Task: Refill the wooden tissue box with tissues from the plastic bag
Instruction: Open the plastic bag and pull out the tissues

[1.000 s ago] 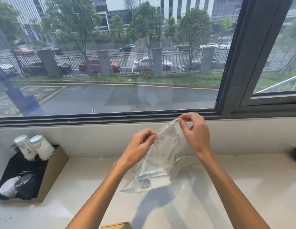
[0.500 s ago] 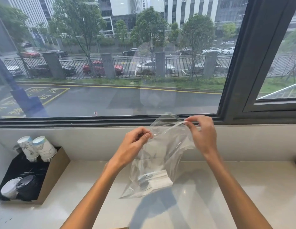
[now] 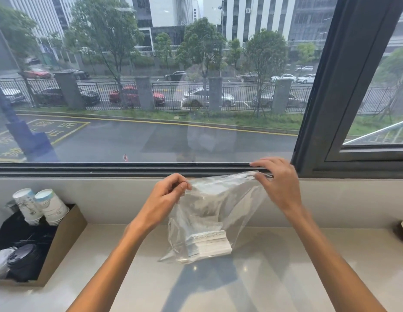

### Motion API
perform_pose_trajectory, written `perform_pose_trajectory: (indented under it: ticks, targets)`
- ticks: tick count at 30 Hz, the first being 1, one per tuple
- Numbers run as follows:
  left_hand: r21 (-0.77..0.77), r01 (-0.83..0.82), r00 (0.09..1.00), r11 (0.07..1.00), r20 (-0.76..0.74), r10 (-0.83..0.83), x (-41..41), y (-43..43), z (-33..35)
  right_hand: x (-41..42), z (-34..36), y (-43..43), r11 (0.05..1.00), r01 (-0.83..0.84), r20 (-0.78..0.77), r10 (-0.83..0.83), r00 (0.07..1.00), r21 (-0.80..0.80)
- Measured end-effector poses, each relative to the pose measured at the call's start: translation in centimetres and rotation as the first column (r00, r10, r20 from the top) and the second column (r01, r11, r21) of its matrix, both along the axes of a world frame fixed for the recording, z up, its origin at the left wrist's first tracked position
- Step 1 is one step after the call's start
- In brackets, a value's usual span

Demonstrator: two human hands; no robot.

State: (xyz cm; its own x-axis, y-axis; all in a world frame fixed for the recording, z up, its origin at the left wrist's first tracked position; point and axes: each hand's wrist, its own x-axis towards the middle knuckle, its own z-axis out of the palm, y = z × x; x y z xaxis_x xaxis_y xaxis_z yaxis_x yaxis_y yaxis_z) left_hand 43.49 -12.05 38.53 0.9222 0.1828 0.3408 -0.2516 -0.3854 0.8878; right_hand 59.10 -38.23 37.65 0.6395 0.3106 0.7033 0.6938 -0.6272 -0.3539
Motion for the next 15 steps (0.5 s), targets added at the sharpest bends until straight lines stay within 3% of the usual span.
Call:
perform_pose_trajectory:
  ticks: [2, 4, 6, 9, 12, 15]
  targets:
    - [-0.010, 0.023, 1.000, 1.000, 0.008, -0.023, -0.1, -0.1, 0.1, -0.1, 1.9, -0.6, 0.995, 0.040, 0.073, -0.034, 0.997, -0.087]
    - [-0.026, 0.041, 0.999, 0.999, 0.030, -0.040, 0.0, -0.5, 0.5, -0.2, 3.3, -1.2, 0.996, 0.020, 0.052, -0.016, 0.999, -0.083]
    - [-0.051, 0.056, 0.996, 0.997, 0.068, -0.053, 0.1, -0.9, 1.0, -0.3, 3.6, -2.1, 0.997, -0.075, -0.165, 0.070, 0.984, -0.025]
    - [-0.025, 0.044, 0.994, 0.999, 0.103, -0.041, 0.2, -1.1, 1.7, -0.7, 2.2, -3.0, 0.970, -0.233, -0.550, 0.232, 0.803, 0.068]
    - [0.011, 0.014, 0.995, 1.000, 0.098, -0.015, 0.2, -0.5, 1.8, -0.6, -0.2, -3.4, 0.985, -0.149, -0.507, 0.174, 0.844, 0.091]
    - [0.001, -0.032, 0.995, 0.999, 0.096, 0.032, -0.3, 0.3, 1.9, -0.5, -0.6, -3.6, 0.970, -0.065, -0.442, 0.166, 0.881, 0.233]
